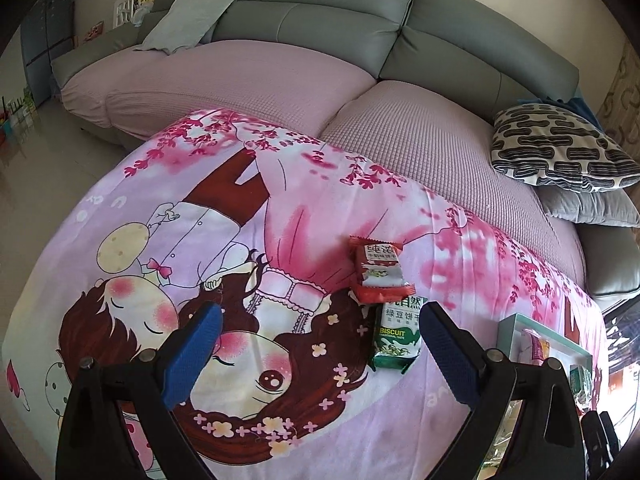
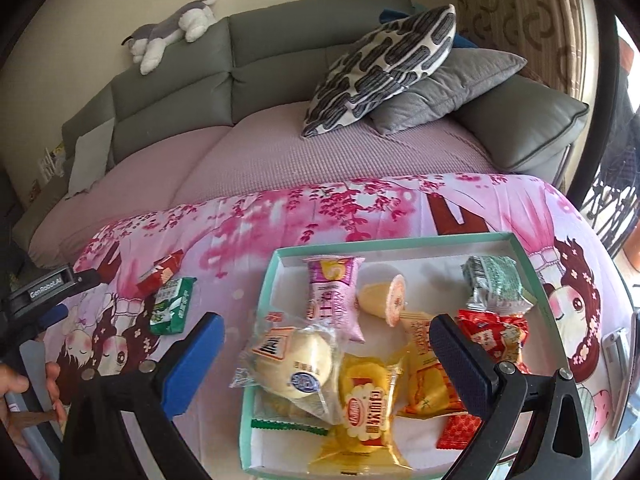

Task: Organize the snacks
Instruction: 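Withdraw both tools from the tray toward the last two snacks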

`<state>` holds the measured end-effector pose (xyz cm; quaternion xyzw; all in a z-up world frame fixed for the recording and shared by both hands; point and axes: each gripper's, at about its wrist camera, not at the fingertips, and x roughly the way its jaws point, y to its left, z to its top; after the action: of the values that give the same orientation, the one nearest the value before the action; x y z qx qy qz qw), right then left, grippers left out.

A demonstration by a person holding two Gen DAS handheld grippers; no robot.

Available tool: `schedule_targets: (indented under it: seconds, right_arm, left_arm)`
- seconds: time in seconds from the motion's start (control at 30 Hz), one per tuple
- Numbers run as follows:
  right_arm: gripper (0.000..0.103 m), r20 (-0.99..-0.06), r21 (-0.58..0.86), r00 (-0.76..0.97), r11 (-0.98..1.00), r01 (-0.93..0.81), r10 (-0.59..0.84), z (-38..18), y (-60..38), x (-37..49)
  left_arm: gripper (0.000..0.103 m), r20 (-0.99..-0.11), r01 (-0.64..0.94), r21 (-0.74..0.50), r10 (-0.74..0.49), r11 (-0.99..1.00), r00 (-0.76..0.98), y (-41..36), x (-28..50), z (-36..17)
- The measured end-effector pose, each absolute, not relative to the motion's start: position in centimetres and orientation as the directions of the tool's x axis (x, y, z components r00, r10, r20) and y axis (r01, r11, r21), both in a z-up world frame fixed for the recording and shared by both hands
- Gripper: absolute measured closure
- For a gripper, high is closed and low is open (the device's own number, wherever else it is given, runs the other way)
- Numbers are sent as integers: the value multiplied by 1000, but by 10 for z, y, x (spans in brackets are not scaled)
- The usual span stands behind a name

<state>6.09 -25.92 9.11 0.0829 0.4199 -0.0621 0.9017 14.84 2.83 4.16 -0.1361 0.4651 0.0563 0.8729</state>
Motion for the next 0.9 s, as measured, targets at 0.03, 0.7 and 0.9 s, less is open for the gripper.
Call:
schedule_targets:
  seconds: [0.03,0.7,0.9]
  right_arm:
    - [0,-765,99,643,982,163,-30,92,-252,63]
    - [0,-788,79,607,995,-67,104,74,-133,126]
    - [0,-816,64,568,993,-95,107,52,-115,145]
  left_arm:
    - [4,-828,-230,-185,-25,955,561,31,149,41]
    - [4,-876,-305,-116,47,945,480,76,167,11]
    - [4,-884,-305,-99,57,947,464,78,177,3]
